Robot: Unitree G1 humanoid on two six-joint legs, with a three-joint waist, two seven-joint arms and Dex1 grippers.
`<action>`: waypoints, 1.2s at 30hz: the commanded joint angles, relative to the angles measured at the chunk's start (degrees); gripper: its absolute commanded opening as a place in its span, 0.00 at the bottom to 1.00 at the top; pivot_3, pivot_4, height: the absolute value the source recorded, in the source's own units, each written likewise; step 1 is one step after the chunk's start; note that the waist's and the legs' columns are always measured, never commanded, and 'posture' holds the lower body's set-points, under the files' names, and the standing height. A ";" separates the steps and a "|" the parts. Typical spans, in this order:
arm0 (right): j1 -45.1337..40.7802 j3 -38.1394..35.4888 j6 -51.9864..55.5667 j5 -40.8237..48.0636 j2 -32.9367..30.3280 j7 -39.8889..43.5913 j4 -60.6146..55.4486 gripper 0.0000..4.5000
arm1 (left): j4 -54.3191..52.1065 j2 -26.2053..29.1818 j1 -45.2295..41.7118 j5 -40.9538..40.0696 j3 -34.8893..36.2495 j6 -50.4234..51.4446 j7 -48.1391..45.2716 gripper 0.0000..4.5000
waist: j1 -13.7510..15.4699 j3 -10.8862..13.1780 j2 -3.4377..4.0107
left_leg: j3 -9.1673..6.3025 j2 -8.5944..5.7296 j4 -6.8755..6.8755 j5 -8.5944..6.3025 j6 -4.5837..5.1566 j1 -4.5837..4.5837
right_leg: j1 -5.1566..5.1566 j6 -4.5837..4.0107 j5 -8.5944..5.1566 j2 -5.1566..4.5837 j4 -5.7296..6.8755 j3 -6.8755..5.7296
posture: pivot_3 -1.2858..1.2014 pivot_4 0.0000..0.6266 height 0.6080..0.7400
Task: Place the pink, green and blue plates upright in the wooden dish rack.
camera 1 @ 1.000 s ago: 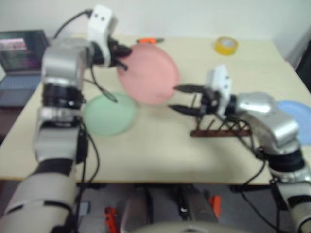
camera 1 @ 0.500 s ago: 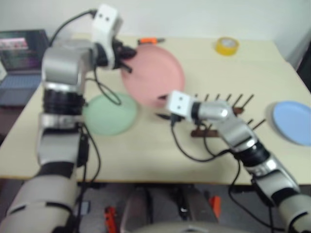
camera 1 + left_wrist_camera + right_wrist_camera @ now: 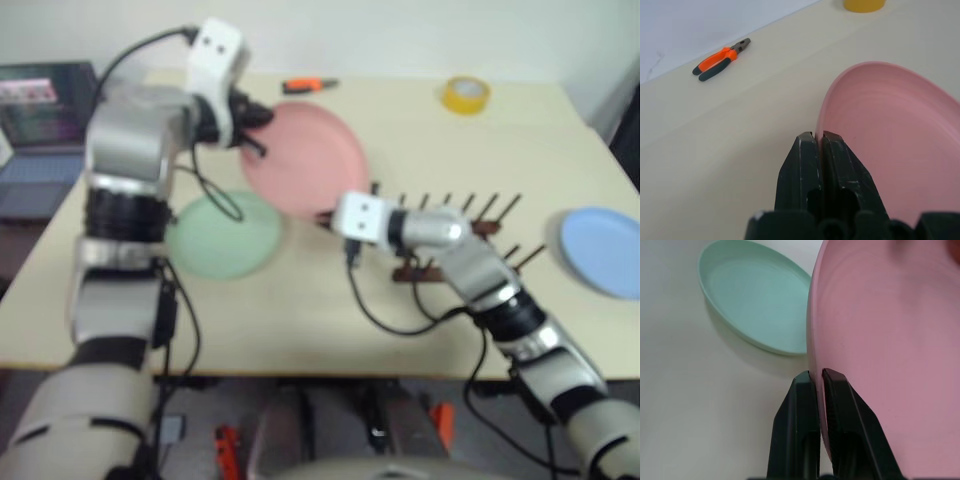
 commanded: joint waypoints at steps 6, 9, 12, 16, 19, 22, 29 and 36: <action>-0.50 -2.73 -1.52 0.89 1.61 -0.30 -2.52 0.00 | -1.36 0.55 -0.68 0.41 -0.45 -2.25 0.25 0.12 | -0.02 0.00 0.00 | 0.01 0.00 0.00 0.00 0.00 0.01 | -0.01 0.00 0.00 0.01 0.02 0.01 | 0.52 0.24 1.00; -0.64 -3.24 -3.34 0.90 2.34 -0.48 -1.88 0.00 | -1.48 1.46 -0.66 0.38 -0.10 -2.35 0.16 0.34 | -0.05 0.00 0.00 | 0.01 0.00 0.00 0.00 0.00 0.02 | -0.02 0.00 0.00 0.02 0.04 0.01 | 0.52 0.24 1.00; -0.73 -3.73 -5.02 1.10 3.05 -0.56 -1.20 0.00 | -1.52 2.45 -0.87 0.25 0.61 -2.87 0.14 0.59 | -0.06 0.00 0.00 | 0.03 -0.01 0.00 0.00 -0.01 0.02 | -0.04 0.00 0.00 0.02 0.08 0.03 | 0.52 0.24 1.00; -1.04 -4.32 -6.77 1.38 4.02 -0.40 -0.14 0.00 | -1.23 4.43 -1.38 0.11 1.85 -3.98 0.38 0.90 | -0.06 0.00 0.00 | 0.02 0.00 0.01 0.01 -0.01 0.03 | -0.05 -0.01 -0.01 0.01 0.14 0.03 | 0.52 0.24 1.00; -1.53 -5.67 -7.19 2.54 5.07 -0.35 0.48 0.00 | -2.30 6.92 -1.27 -0.89 4.12 -6.58 -0.55 0.99 | -0.07 0.00 -0.01 | 0.03 0.00 0.02 0.01 -0.01 0.06 | -0.06 -0.03 -0.02 0.01 0.24 0.04 | 0.52 0.24 1.00; -2.29 -8.20 -6.28 5.47 6.20 -0.25 0.81 0.00 | -5.53 10.31 -0.11 -4.92 9.41 -11.49 -3.82 0.99 | -0.19 0.00 -0.01 | 0.04 0.02 0.02 0.03 -0.05 0.06 | -0.15 -0.11 -0.07 0.01 0.38 0.05 | 0.52 0.24 1.00; -2.59 -17.14 -1.56 14.67 6.75 -0.72 -0.70 0.00 | -15.01 17.10 8.59 -15.26 21.18 -18.51 -12.12 0.99 | -0.14 0.00 -0.02 | 0.02 0.14 -0.02 0.04 -0.06 0.16 | -0.14 -0.30 -0.15 -0.03 0.56 0.03 | 0.52 0.24 1.00; -10.46 -41.55 22.52 44.49 1.60 -7.14 -6.92 0.00 | -25.56 13.62 18.49 -21.78 18.49 -20.26 -15.90 0.99 | 1.17 -0.02 -0.05 | 0.03 0.07 0.07 0.12 -0.03 0.22 | 0.05 -0.49 0.02 -0.29 0.59 -0.04 | 0.52 0.24 1.00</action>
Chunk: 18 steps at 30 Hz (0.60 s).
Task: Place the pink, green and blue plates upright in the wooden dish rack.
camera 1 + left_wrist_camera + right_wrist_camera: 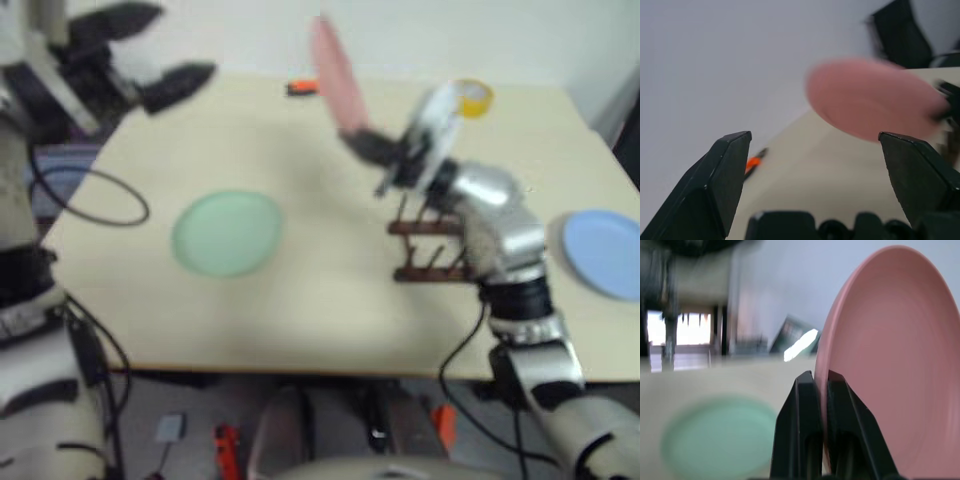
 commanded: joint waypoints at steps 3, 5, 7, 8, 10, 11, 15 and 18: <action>-3.74 -15.43 15.70 18.26 -10.15 -4.89 -6.46 0.00 | -0.98 -2.32 -0.86 -1.51 -2.94 -1.96 0.46 0.99 | 0.59 -0.05 -0.07 | 0.00 0.02 -0.04 0.01 0.01 0.04 | 0.02 -0.02 -0.02 0.05 -0.06 -0.02 | 0.52 0.24 1.00; -2.24 -19.51 20.94 23.07 -14.82 -6.04 -6.80 0.00 | -0.85 -3.16 -0.28 -1.09 -4.96 -2.41 -0.14 0.99 | 0.58 -0.05 -0.07 | 0.04 0.03 -0.12 0.01 0.02 0.09 | 0.06 -0.06 -0.06 0.07 -0.11 0.01 | 0.52 0.24 1.00; -0.10 -22.91 25.95 27.88 -19.10 -6.60 -7.32 0.00 | -1.19 -4.03 0.64 -1.27 -6.63 -2.47 -0.64 0.99 | 0.59 -0.04 -0.06 | 0.09 0.03 -0.17 0.01 0.02 0.09 | 0.05 -0.08 -0.07 0.07 -0.13 0.05 | 0.52 0.24 1.00; 1.36 -24.80 28.50 30.61 -21.27 -6.87 -7.59 0.00 | -1.63 -4.48 1.42 -1.29 -7.61 -2.53 -0.98 0.99 | 0.57 -0.04 -0.06 | 0.10 0.03 -0.19 0.00 0.03 0.09 | 0.05 -0.09 -0.07 0.07 -0.14 0.08 | 0.52 0.24 1.00; 4.53 -28.94 32.93 35.55 -24.72 -8.23 -7.19 0.00 | -2.94 -5.65 3.20 -2.01 -9.23 -2.21 -1.47 0.99 | 0.49 -0.04 -0.05 | 0.13 0.03 -0.22 0.00 0.04 0.09 | 0.02 -0.08 -0.08 0.08 -0.16 0.11 | 0.52 0.24 1.00; 6.17 -30.30 34.12 37.06 -26.07 -8.73 -7.16 0.00 | -3.50 -6.12 3.87 -2.38 -9.79 -1.98 -1.60 0.99 | 0.41 -0.04 -0.05 | 0.14 0.03 -0.24 -0.01 0.04 0.09 | 0.03 -0.05 -0.10 0.08 -0.19 0.12 | 0.52 0.24 1.00; 12.22 -33.94 35.33 41.06 -29.00 -9.68 -8.33 0.00 | -4.02 -7.20 5.32 -1.73 -11.95 -2.77 -1.76 0.99 | -0.17 -0.03 -0.04 | 0.12 0.07 -0.21 -0.01 0.05 0.08 | 0.01 0.17 -0.22 0.15 -0.20 0.19 | 0.52 0.24 1.00; 14.94 -35.83 35.40 43.95 -29.87 -11.16 -8.55 0.00 | -3.74 -8.24 4.42 -2.32 -12.60 -2.27 -1.65 0.99 | -0.54 -0.04 -0.04 | 0.07 0.06 -0.17 0.00 0.06 0.12 | 0.03 0.21 -0.20 0.18 -0.13 0.19 | 0.52 0.24 1.00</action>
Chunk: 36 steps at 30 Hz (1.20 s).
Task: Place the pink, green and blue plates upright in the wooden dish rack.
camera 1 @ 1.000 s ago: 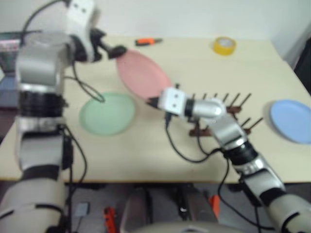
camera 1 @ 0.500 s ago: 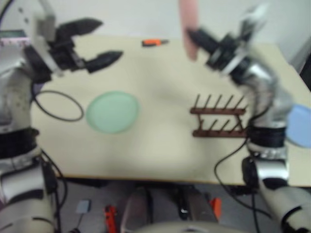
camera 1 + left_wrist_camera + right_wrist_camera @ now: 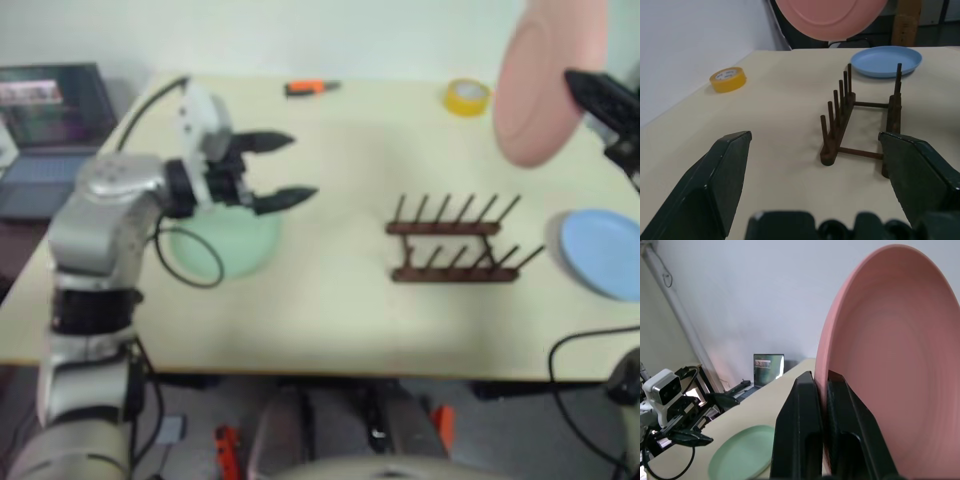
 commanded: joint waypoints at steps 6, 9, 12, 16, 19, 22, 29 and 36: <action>5.58 -4.34 -1.41 5.09 -4.06 -1.41 -1.61 0.00 | -1.92 -0.14 -1.63 -0.89 -1.13 -0.56 -1.26 0.99 | -0.41 0.00 0.00 | 0.05 -0.04 0.04 0.01 0.02 0.00 | 0.02 0.03 0.02 -0.01 -0.07 0.02 | 0.52 0.24 1.00; 8.25 -5.68 -1.47 5.20 -5.04 -0.78 -0.95 0.00 | -2.78 -0.10 -0.88 -0.86 -1.82 -0.30 -1.86 0.99 | -0.36 0.00 0.00 | 0.03 -0.04 0.01 0.01 0.02 -0.03 | 0.03 0.06 0.03 -0.02 -0.13 0.00 | 0.52 0.24 1.00; 10.55 -6.86 -1.61 5.87 -5.81 -0.21 -0.69 0.00 | -3.11 0.06 -0.50 -0.72 -2.58 -0.39 -2.25 0.99 | -0.33 0.00 0.00 | 0.02 -0.03 -0.01 0.01 0.02 -0.05 | 0.02 0.06 0.03 -0.02 -0.19 0.00 | 0.52 0.24 1.00; 13.78 -7.73 -2.00 5.47 -6.66 0.83 -0.04 0.00 | -2.67 0.10 -0.57 -0.14 -3.22 -0.77 -2.44 0.99 | -0.37 0.00 0.00 | 0.03 -0.03 -0.01 0.01 0.02 -0.05 | 0.02 0.04 0.02 -0.02 -0.20 0.00 | 0.52 0.24 1.00; 15.07 -8.02 -2.44 5.79 -6.81 1.40 0.52 0.00 | -2.76 0.01 -0.70 -0.26 -3.30 -0.65 -2.57 0.99 | -0.39 0.00 0.00 | 0.02 -0.03 -0.01 0.01 0.02 -0.04 | 0.02 0.01 0.00 -0.01 -0.20 0.00 | 0.52 0.24 1.00; 16.16 -8.03 -2.64 6.00 -7.00 2.12 0.55 0.00 | -2.60 0.04 -0.84 -0.29 -3.44 -0.66 -2.57 0.99 | -0.40 0.00 0.00 | 0.01 -0.04 0.00 0.01 0.02 -0.04 | 0.03 -0.03 -0.02 -0.01 -0.20 0.00 | 0.52 0.24 1.00; 15.88 -8.45 -3.05 6.62 -8.05 3.37 1.50 0.00 | -2.39 0.15 -0.93 -0.24 -3.62 -0.63 -2.58 0.99 | -0.39 0.00 0.00 | 0.02 -0.04 -0.02 0.01 0.02 -0.06 | 0.03 -0.03 -0.02 -0.01 -0.28 -0.01 | 0.52 0.24 1.00; 17.75 -8.52 -2.46 7.22 -7.14 4.75 2.64 0.00 | -2.14 0.10 -1.11 -0.50 -3.74 -0.70 -3.13 0.99 | -0.36 0.00 0.00 | -0.02 -0.04 -0.06 0.00 0.03 -0.19 | 0.07 0.05 0.04 -0.01 -0.62 -0.02 | 0.52 0.24 1.00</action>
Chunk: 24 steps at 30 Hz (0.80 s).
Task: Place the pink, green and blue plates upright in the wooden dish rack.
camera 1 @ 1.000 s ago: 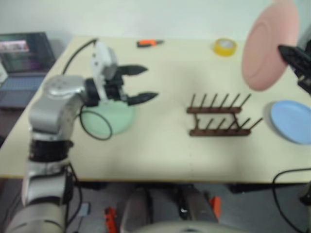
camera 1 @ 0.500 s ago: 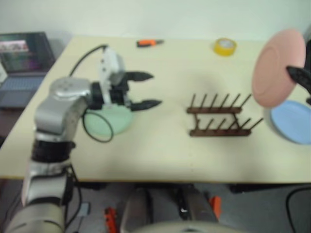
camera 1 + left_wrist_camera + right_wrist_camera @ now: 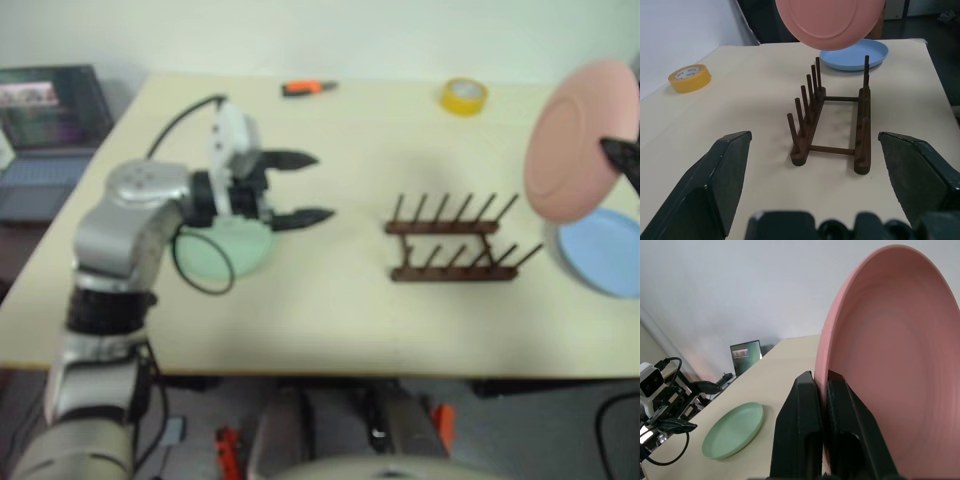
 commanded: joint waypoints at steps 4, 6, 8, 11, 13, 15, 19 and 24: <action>1.41 -1.44 -1.30 1.90 -0.08 2.48 0.54 0.00 | -0.95 0.48 -1.18 -0.23 0.37 -1.02 -0.92 0.99 | 0.01 0.00 0.00 | 0.03 -0.02 0.01 -0.04 0.06 -0.08 | -0.02 0.10 0.06 -0.01 -0.11 0.01 | 0.52 0.24 1.00; 1.79 -1.33 -1.39 1.70 -0.07 2.88 0.87 0.00 | -0.95 0.42 -1.24 -0.17 0.32 -0.96 -1.01 0.99 | 0.02 0.00 0.00 | 0.00 -0.02 0.01 -0.04 0.06 -0.09 | -0.01 0.23 0.14 -0.01 -0.12 -0.01 | 0.52 0.24 1.00; 2.56 -1.37 -1.41 1.41 0.00 3.45 1.16 0.00 | -1.27 0.41 -1.14 -0.19 0.29 -0.78 -1.04 0.99 | 0.02 0.00 0.00 | -0.02 -0.01 0.01 -0.04 0.06 -0.09 | -0.01 0.23 0.13 -0.01 -0.11 -0.02 | 0.52 0.24 1.00; 3.14 -1.13 -1.72 1.48 0.21 3.61 1.03 0.00 | -1.20 0.52 -0.99 -0.17 0.36 -0.87 -1.26 0.99 | 0.00 0.00 0.00 | -0.02 -0.02 0.02 -0.04 0.06 -0.09 | -0.01 0.15 0.09 -0.01 -0.11 -0.02 | 0.52 0.24 1.00; 3.26 -0.87 -1.68 2.04 0.22 3.96 0.69 0.00 | -1.10 0.60 -0.95 -0.07 0.34 -0.92 -1.34 0.99 | -0.04 0.00 0.01 | 0.01 -0.01 0.02 -0.04 0.06 -0.08 | -0.02 0.13 0.08 0.00 -0.10 0.00 | 0.52 0.24 1.00; 2.41 -1.14 -1.80 2.88 -0.16 4.17 0.77 0.00 | -1.09 0.61 -1.01 0.00 0.31 -0.91 -1.34 0.99 | -0.04 0.00 0.01 | -0.01 -0.01 0.03 -0.04 0.06 -0.08 | -0.02 0.12 0.08 0.00 -0.10 -0.01 | 0.52 0.24 1.00; 0.80 -1.52 -1.72 4.73 -1.09 4.24 0.44 0.00 | -1.07 0.67 -0.95 0.04 0.40 -1.08 -1.53 0.99 | -0.03 0.00 0.01 | 0.00 -0.02 0.03 -0.04 0.06 -0.08 | -0.01 0.12 0.08 0.00 -0.10 -0.01 | 0.52 0.24 1.00; 1.56 -0.06 -1.77 3.28 -1.03 4.13 0.64 0.00 | -1.21 0.35 -0.72 0.17 0.24 -1.20 -1.39 0.99 | 0.00 0.00 0.01 | -0.02 -0.02 0.03 -0.04 0.06 -0.10 | -0.01 0.13 0.08 0.00 -0.13 -0.02 | 0.52 0.24 1.00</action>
